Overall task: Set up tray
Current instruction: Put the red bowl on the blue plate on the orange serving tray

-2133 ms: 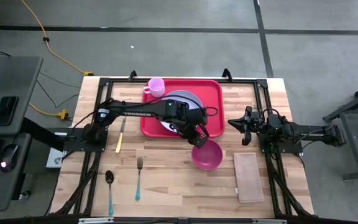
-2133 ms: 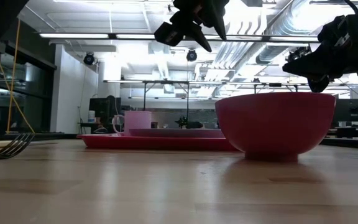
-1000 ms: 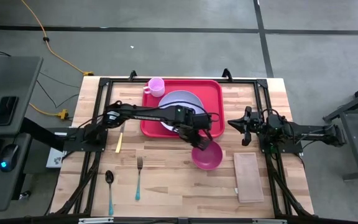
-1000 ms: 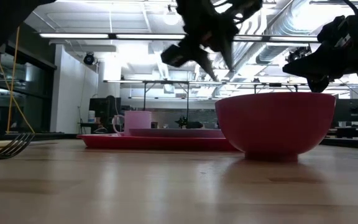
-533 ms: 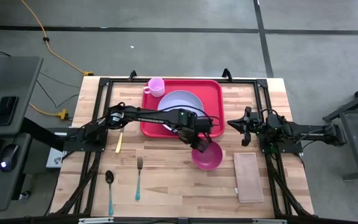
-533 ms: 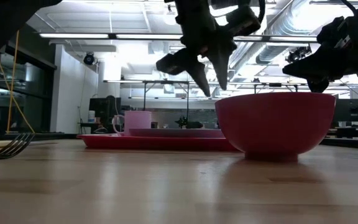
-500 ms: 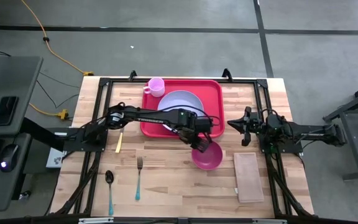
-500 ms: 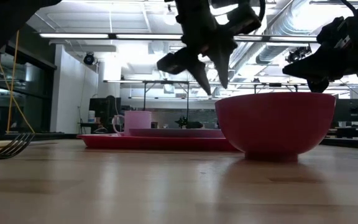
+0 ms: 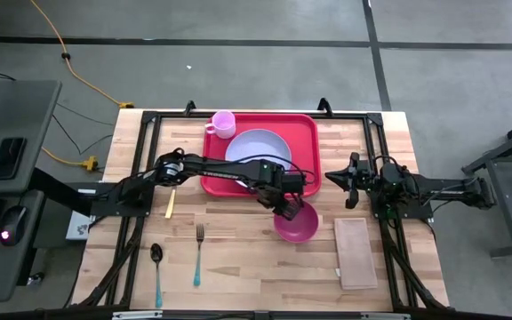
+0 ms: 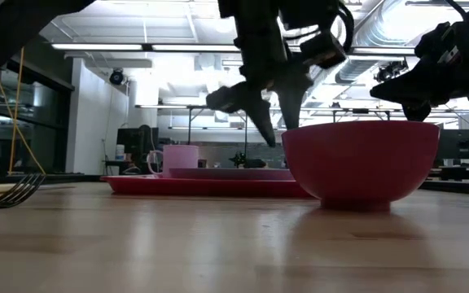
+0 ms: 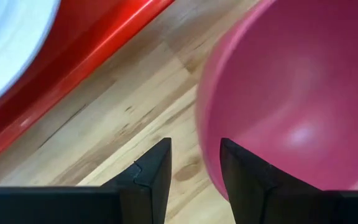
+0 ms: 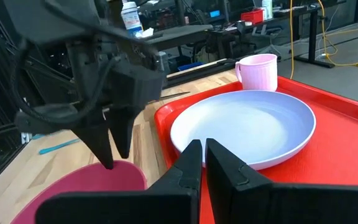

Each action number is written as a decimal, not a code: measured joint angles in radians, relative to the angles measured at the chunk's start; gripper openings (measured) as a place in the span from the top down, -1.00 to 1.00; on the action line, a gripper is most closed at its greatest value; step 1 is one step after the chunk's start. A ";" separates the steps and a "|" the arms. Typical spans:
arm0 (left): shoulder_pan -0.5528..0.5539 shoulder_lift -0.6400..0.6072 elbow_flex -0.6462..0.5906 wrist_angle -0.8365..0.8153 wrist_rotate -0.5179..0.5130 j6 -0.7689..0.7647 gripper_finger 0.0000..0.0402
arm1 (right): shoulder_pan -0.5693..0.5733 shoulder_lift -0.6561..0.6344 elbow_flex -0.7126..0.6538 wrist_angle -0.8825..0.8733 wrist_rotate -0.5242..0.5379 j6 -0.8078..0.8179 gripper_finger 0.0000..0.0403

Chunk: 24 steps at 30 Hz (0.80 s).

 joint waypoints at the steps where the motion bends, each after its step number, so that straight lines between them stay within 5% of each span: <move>1: 0.000 0.000 0.000 0.001 0.000 0.000 0.18 | 0.000 0.000 0.000 0.000 0.000 0.000 1.00; 24: 0.000 0.062 0.001 0.039 0.071 0.000 0.18 | 0.000 0.000 0.000 0.000 0.000 0.000 1.00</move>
